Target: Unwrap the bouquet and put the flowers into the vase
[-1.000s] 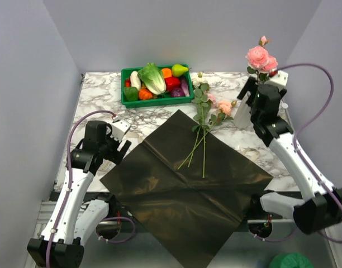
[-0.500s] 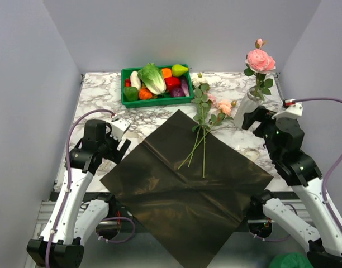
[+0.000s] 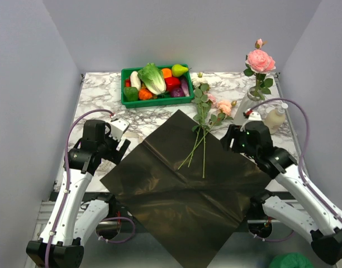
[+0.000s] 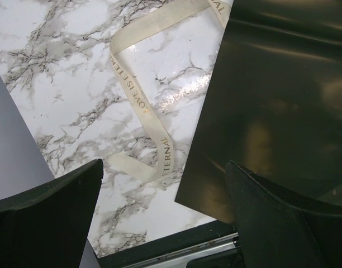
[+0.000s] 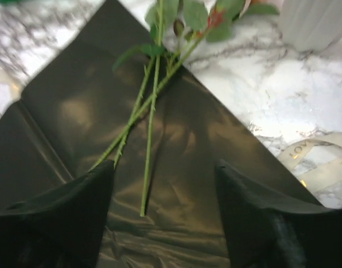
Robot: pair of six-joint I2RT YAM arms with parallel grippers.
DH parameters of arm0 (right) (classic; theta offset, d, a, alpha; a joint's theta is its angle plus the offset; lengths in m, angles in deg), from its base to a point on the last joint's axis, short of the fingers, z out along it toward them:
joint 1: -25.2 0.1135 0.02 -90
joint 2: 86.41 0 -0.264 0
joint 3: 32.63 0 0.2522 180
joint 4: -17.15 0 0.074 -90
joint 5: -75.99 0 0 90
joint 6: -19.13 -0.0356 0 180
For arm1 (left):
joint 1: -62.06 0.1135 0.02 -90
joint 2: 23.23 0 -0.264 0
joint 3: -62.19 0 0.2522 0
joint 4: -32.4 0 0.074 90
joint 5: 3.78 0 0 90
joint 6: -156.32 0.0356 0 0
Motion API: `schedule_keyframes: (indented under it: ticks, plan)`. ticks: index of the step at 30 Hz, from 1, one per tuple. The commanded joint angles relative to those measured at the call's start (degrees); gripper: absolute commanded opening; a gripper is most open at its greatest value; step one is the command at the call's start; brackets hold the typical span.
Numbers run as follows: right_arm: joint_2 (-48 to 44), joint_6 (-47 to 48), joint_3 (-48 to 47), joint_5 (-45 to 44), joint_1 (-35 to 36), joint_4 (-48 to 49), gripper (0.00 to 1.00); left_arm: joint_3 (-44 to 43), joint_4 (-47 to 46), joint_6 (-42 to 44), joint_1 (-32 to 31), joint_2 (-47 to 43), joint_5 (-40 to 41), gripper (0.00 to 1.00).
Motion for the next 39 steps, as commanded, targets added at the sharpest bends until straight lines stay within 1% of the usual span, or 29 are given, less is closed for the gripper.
schedule_keyframes:
  ticks: [1,2,4,5,6,8,11,12,15,19,22,25,26,28,29,30,33,39]
  plan:
    - [7.90,-3.06,1.42,5.02,0.36,4.29,0.65,-1.60,1.21,-0.10,0.29,-0.74,0.09,0.99]
    - [9.41,-2.80,1.33,6.25,0.54,5.26,0.54,-1.51,1.21,-0.02,0.20,-1.00,0.09,0.99]
    - [13.28,-1.49,0.20,6.52,1.32,7.72,0.47,-1.42,1.30,0.16,0.20,-1.00,0.00,0.99]
    - [17.30,-0.27,-0.85,5.74,1.42,7.82,0.42,-1.42,1.21,-0.01,0.29,-0.83,-0.09,0.99]
    - [19.25,0.36,-1.99,5.47,1.50,7.82,0.42,-1.42,1.21,0.07,0.29,-0.74,-0.09,0.99]
    - [24.60,1.50,-4.90,4.16,1.50,7.90,0.45,-1.34,1.12,-0.19,0.20,-0.48,-0.26,0.99]
    - [29.28,2.47,-7.80,2.40,1.50,8.61,0.47,-1.25,0.86,-0.10,0.20,-0.48,-0.26,0.99]
    - [32.60,2.47,-8.42,2.05,1.50,8.69,0.47,-1.25,0.68,-0.19,0.29,-0.48,-0.26,0.99]
    - [38.31,2.56,-11.31,0.90,1.59,8.43,0.48,-1.16,0.51,0.25,0.20,-0.04,0.17,0.99]
    - [43.60,3.61,-13.87,-0.33,2.12,9.13,0.48,-0.98,-0.02,0.60,0.29,0.23,0.53,0.99]
    - [46.33,4.75,-16.68,-1.56,2.21,9.05,0.49,-0.37,-0.37,0.69,0.20,0.40,0.62,0.99]
    - [49.06,5.55,-18.87,-2.44,2.21,8.87,0.53,0.24,-0.72,0.86,0.20,0.31,0.79,0.99]
    - [50.02,5.81,-19.32,-2.79,2.29,8.87,0.57,0.25,-0.72,0.95,0.29,0.23,0.88,0.99]
    - [50.91,5.99,-20.46,-2.97,2.21,9.05,0.60,0.51,-1.07,1.13,0.29,0.32,1.05,0.99]
    - [51.43,6.07,-20.81,-3.14,2.38,9.05,0.64,0.68,-1.07,1.21,0.29,0.40,1.14,0.99]
    - [52.48,6.16,-21.08,-3.32,2.38,9.31,0.65,0.69,-1.16,1.22,0.20,0.40,1.32,0.99]
    - [54.85,6.34,-21.78,-4.28,2.82,9.83,0.67,0.86,-1.60,1.39,0.20,0.67,1.41,0.99]
    - [59.69,5.90,-23.53,-5.34,3.44,10.63,0.65,1.13,-2.13,1.92,0.20,0.93,1.67,0.99]
